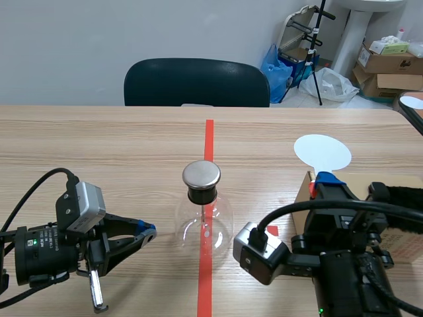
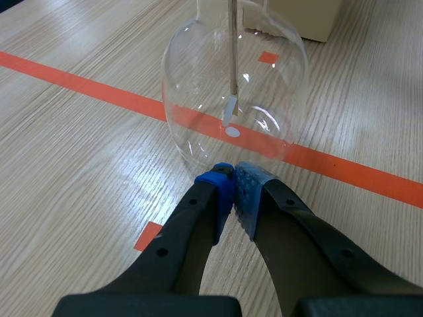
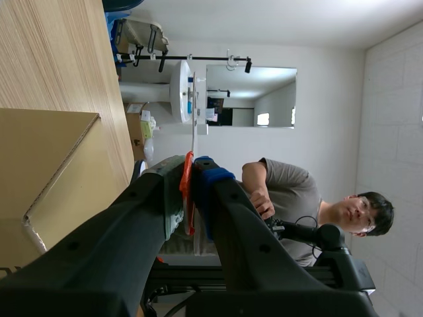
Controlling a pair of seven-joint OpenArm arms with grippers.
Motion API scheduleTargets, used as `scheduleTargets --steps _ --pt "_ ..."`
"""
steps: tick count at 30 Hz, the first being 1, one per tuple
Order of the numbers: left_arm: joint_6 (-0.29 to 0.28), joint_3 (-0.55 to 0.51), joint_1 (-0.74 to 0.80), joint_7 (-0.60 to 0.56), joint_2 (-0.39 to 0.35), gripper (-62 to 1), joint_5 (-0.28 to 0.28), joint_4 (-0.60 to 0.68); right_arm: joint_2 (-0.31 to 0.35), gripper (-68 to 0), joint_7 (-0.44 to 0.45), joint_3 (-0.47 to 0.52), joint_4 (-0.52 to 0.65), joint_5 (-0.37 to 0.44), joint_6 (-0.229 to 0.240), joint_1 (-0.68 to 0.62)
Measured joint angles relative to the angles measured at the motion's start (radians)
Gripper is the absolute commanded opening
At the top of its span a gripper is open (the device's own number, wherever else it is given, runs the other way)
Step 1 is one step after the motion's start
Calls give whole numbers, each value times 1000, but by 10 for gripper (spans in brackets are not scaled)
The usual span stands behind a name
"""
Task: Do the electroscope experiment
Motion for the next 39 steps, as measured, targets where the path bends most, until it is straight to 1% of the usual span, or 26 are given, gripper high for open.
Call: scheduleTargets --steps 23,27,29,31,34,37,38,39 --pt "5 0 0 0 0 -577 0 0 0 -665 5 0 0 1 0 0" --pt "5 0 0 0 0 -577 0 0 -7 -664 27 5 0 33 0 0" --pt "7 0 0 -2 0 -577 0 0 -17 -665 55 23 0 37 0 -3" --pt "7 0 3 -3 -6 -577 0 3 -27 -664 64 53 0 35 0 -8" --pt "8 0 28 -19 -37 -577 -1 44 -34 -664 149 127 0 49 0 -41" --pt "7 -11 89 -56 -81 -577 -16 126 -50 -664 229 203 0 50 -2 -91" --pt "7 -22 115 -56 -96 -577 -19 157 -59 -664 258 228 0 50 -13 -108" --pt "7 -35 143 -54 -111 -577 -25 189 -69 -664 298 252 0 58 -37 -126"
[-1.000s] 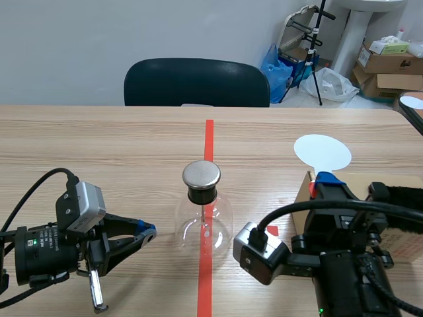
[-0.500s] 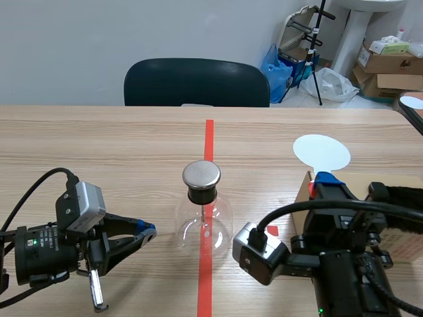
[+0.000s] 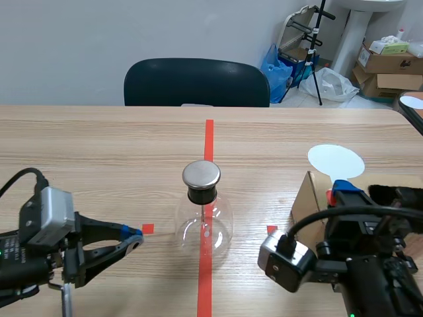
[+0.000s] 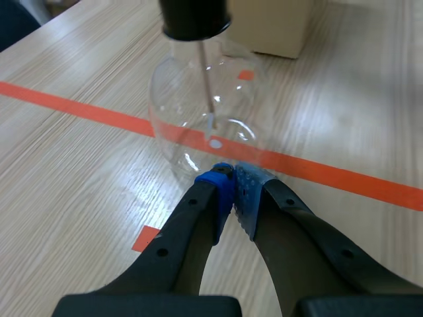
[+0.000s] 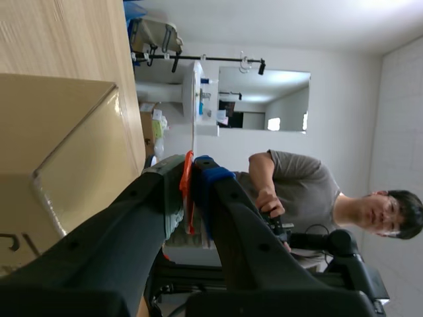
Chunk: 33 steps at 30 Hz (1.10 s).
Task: Do the electroscope experiment
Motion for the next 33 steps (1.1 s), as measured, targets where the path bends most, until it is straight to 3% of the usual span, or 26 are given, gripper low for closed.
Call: scheduleTargets --steps 2,6,11,15,19,24,25,27,31,32,33 --pt "0 -32 61 1 -33 -577 -5 64 -22 -664 85 48 4 18 -43 -30" --pt "0 -99 201 -2 -97 -577 -48 184 -80 -665 219 147 7 29 -86 -75" --pt "-9 -199 378 -4 -142 -577 -100 336 -162 -665 423 288 9 74 -90 -133" --pt "-52 -288 512 -2 -164 -577 -113 470 -225 -665 602 396 9 133 -90 -174" --pt "-53 -394 627 -3 -166 -577 -112 588 -283 -665 774 483 6 195 -90 -190" --pt "-53 -466 700 -3 -166 -575 -123 660 -319 -665 892 543 -40 214 -90 -183" --pt "-53 -466 702 -2 -166 -551 -123 662 -319 -665 909 549 -51 229 -90 -182" --pt "-53 -466 699 -1 -166 -436 -123 662 -319 -665 939 557 -74 246 -90 -176" --pt "-53 -465 688 0 -166 -54 -123 658 -319 -665 960 559 -131 246 -90 -139" --pt "-53 -465 687 -4 -166 14 -125 657 -319 -665 960 561 -142 247 -90 -130" --pt "-53 -465 688 -18 -166 14 -123 655 -319 -665 959 565 -150 247 -90 -122"
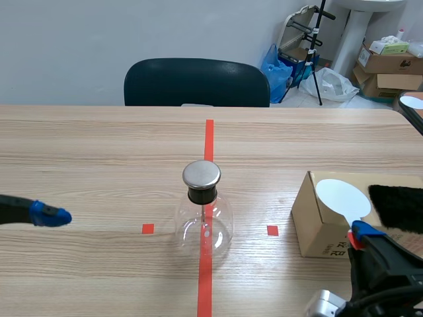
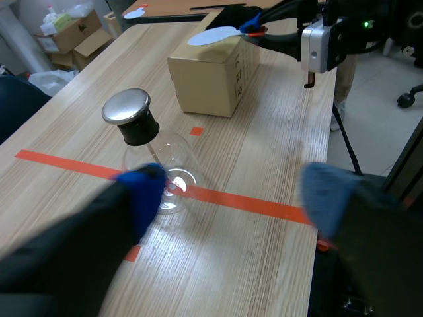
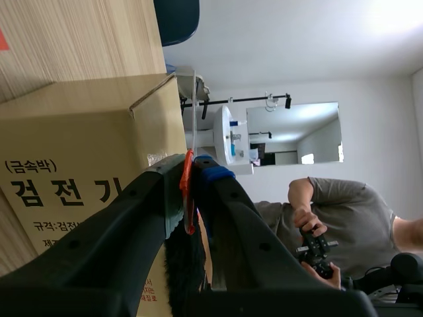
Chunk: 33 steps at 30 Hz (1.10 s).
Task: Do the electroscope experiment
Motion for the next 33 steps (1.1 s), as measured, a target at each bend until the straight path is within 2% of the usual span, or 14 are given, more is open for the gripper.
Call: scheduleTargets --steps 5,8,11,19,21,33 --pt "0 0 -2 -35 0 14 -11 -3 3 -665 -7 14 -19 3 0 22" --pt "0 1 -2 -37 0 14 -11 -3 3 -665 -43 14 -39 -2 0 30" --pt "0 1 -2 -40 0 14 -53 -3 3 -665 -83 14 -52 -18 0 42" --pt "0 1 -2 -42 0 14 -64 -3 16 -665 -89 14 -100 -71 0 77" --pt "0 1 -2 -17 0 14 -87 -3 20 -665 -89 14 -124 -73 0 88" --pt "0 5 -2 6 0 14 -109 -3 22 -665 -82 -10 -138 -69 -1 95"
